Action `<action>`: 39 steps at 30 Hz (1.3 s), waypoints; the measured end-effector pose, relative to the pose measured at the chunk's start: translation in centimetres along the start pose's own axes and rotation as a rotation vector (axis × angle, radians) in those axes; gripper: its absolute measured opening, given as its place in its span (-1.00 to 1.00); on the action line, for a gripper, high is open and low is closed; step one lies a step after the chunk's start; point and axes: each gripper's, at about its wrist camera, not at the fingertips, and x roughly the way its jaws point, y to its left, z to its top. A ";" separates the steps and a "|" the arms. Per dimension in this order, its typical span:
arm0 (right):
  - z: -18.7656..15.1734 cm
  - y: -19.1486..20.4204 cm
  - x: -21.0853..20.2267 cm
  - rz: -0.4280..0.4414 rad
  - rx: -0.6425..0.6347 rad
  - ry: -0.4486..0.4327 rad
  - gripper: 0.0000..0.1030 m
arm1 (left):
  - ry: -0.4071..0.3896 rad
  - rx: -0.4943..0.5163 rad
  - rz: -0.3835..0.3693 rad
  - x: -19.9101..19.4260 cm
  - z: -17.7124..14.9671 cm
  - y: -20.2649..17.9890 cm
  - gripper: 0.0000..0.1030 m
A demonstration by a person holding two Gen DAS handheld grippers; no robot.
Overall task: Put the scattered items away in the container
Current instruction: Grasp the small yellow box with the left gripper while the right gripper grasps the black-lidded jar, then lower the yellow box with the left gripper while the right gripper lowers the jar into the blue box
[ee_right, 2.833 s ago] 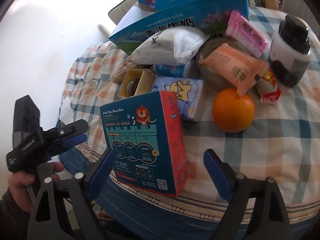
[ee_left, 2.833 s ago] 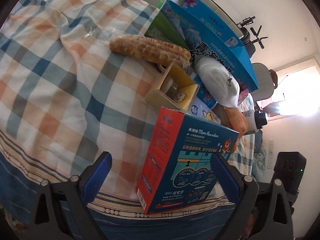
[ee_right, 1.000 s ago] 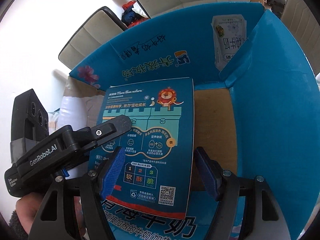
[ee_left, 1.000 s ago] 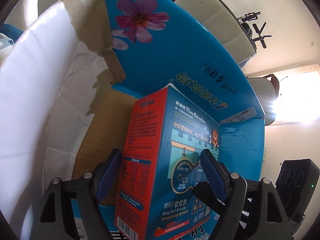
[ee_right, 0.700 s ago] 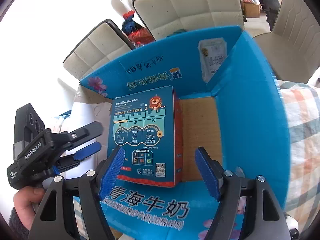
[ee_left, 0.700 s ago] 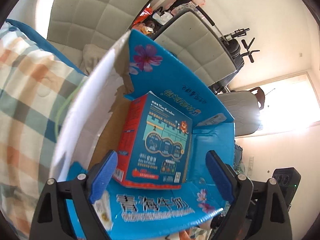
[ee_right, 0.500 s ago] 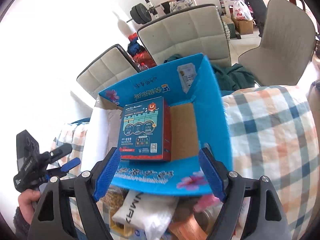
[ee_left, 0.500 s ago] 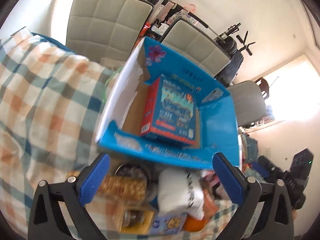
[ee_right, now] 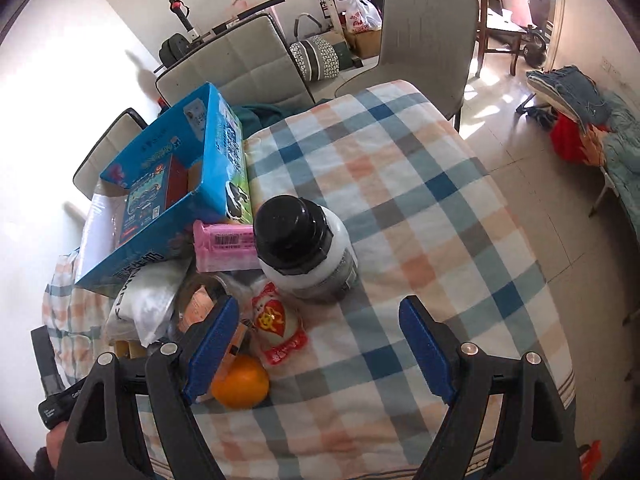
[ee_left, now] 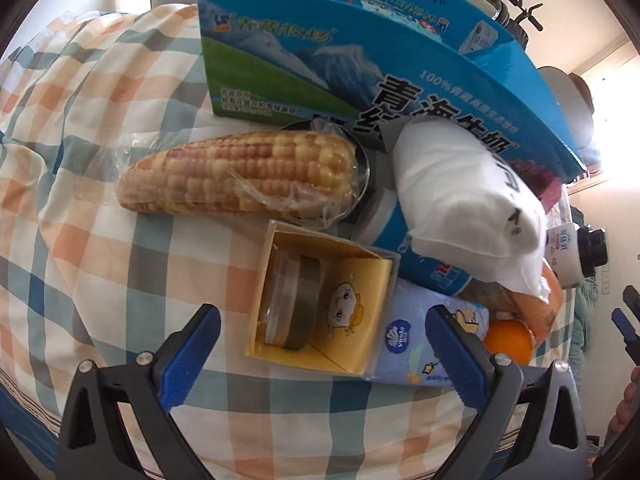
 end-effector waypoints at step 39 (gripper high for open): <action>5.0 6.9 -3.1 0.055 -0.203 -0.195 0.62 | -0.287 -0.138 -0.277 -14.5 3.7 3.1 0.40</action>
